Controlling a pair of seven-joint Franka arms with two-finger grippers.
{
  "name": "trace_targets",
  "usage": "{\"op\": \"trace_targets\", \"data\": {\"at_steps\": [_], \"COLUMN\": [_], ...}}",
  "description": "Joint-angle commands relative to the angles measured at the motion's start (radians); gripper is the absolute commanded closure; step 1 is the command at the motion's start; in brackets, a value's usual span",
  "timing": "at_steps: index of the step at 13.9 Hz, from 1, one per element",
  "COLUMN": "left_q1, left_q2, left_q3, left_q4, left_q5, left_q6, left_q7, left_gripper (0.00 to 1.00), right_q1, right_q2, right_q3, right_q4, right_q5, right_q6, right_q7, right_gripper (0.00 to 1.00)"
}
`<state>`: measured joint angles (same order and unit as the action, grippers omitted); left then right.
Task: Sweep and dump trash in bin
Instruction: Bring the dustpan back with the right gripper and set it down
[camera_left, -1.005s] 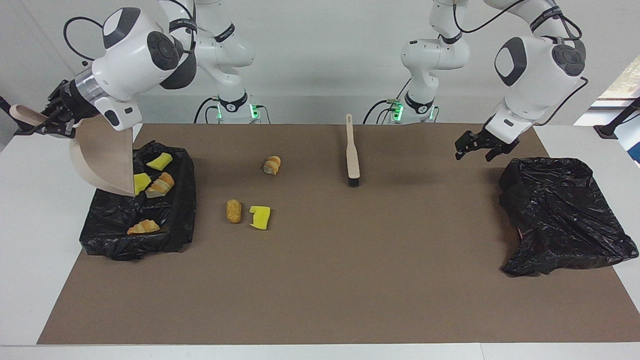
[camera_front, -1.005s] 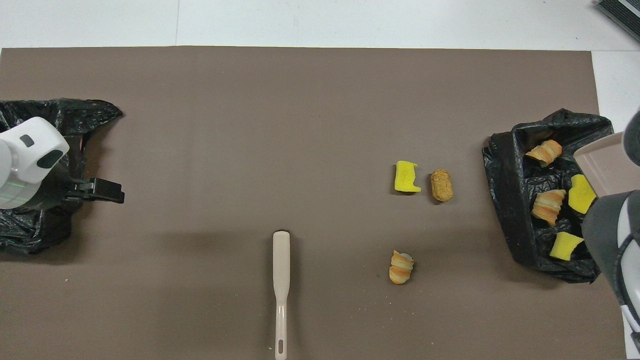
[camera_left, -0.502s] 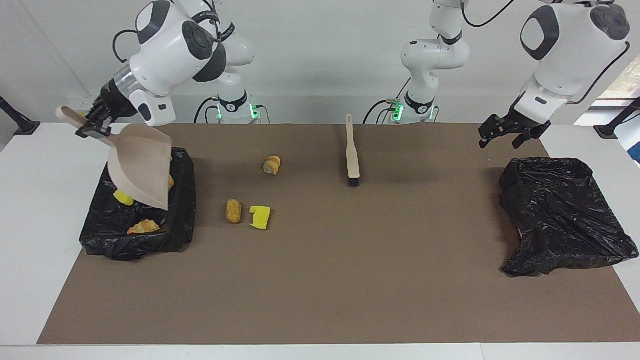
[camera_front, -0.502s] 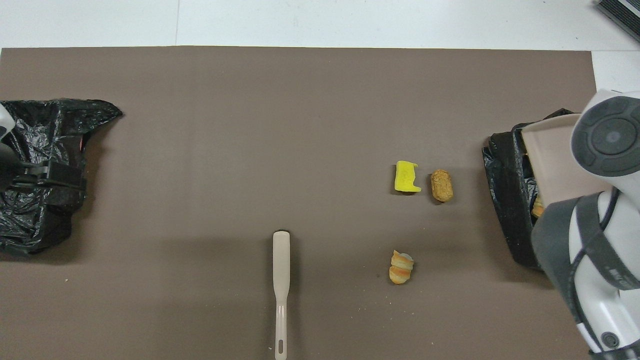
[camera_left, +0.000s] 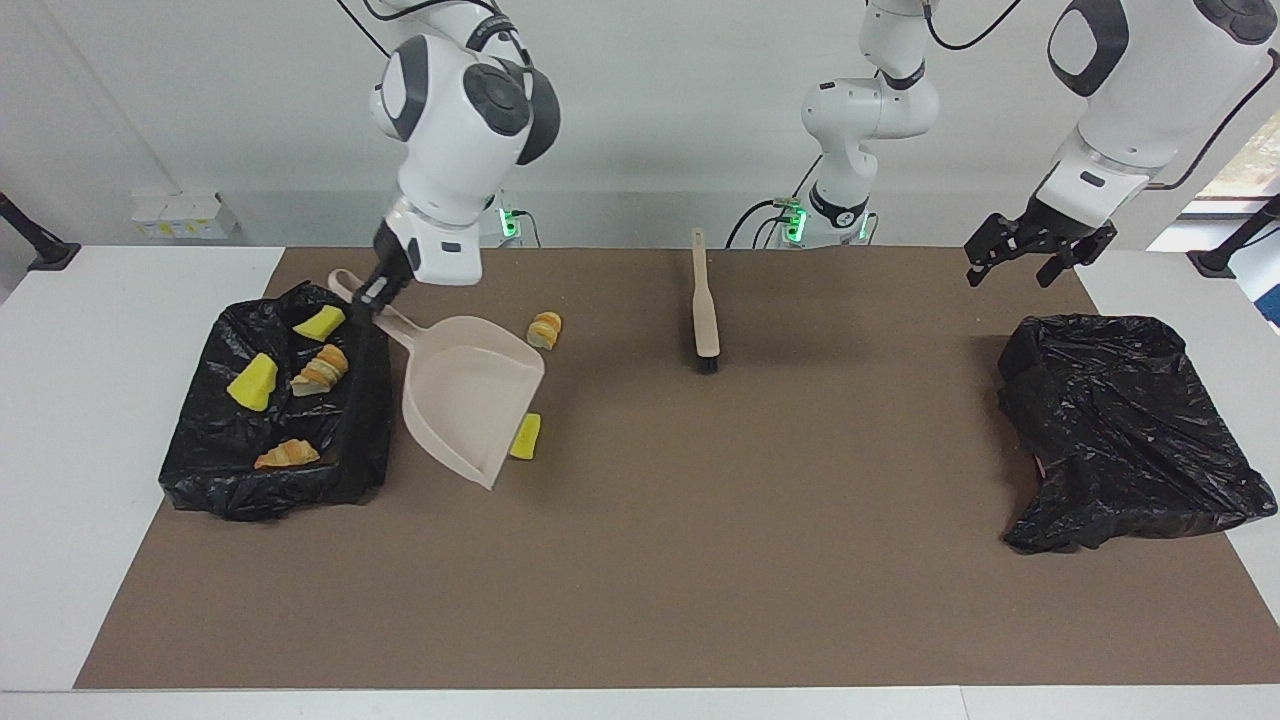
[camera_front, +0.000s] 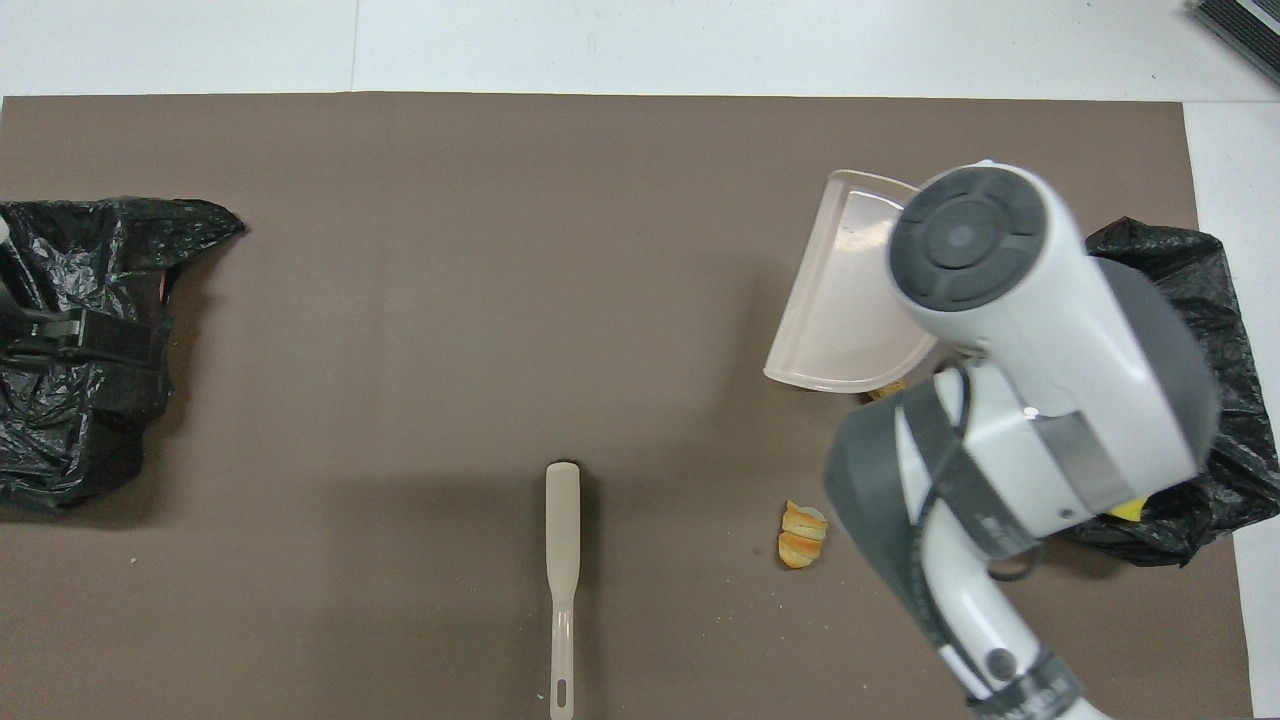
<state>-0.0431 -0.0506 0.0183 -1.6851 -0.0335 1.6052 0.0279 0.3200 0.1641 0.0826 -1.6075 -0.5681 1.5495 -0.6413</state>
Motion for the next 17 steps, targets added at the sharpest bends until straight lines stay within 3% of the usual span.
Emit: {"op": "trace_targets", "data": {"at_steps": [1, 5, 8, 12, 17], "left_q1": [-0.012, -0.044, -0.041, -0.041, -0.041], "left_q2": [-0.009, -0.006, -0.002, -0.003, -0.008], "left_q3": [-0.008, -0.006, -0.008, -0.008, -0.008], "left_q4": [-0.022, -0.015, -0.013, -0.019, -0.024], "left_q5": [0.02, 0.023, 0.038, 0.038, 0.037], "left_q6": [0.021, 0.001, -0.004, 0.01, 0.007], "left_q7": [0.0, -0.005, -0.002, 0.001, 0.0], "left_gripper": [0.0, 0.0, 0.0, 0.0, 0.0], "right_q1": [0.039, 0.111, 0.132, 0.16, 0.174], "right_q2": [0.179, 0.369, 0.478, 0.593, 0.629], "right_q3": [0.0, 0.014, 0.032, 0.06, 0.103], "right_q4": [0.216, 0.434, 0.515, 0.613, 0.606], "right_q5": [0.12, 0.216, 0.348, 0.396, 0.508], "right_q6": [-0.039, 0.004, 0.119, 0.223, 0.304], "right_q7": [0.254, 0.654, 0.972, 1.196, 1.285], "right_gripper": [1.0, 1.0, 1.0, 1.0, 1.0]}}
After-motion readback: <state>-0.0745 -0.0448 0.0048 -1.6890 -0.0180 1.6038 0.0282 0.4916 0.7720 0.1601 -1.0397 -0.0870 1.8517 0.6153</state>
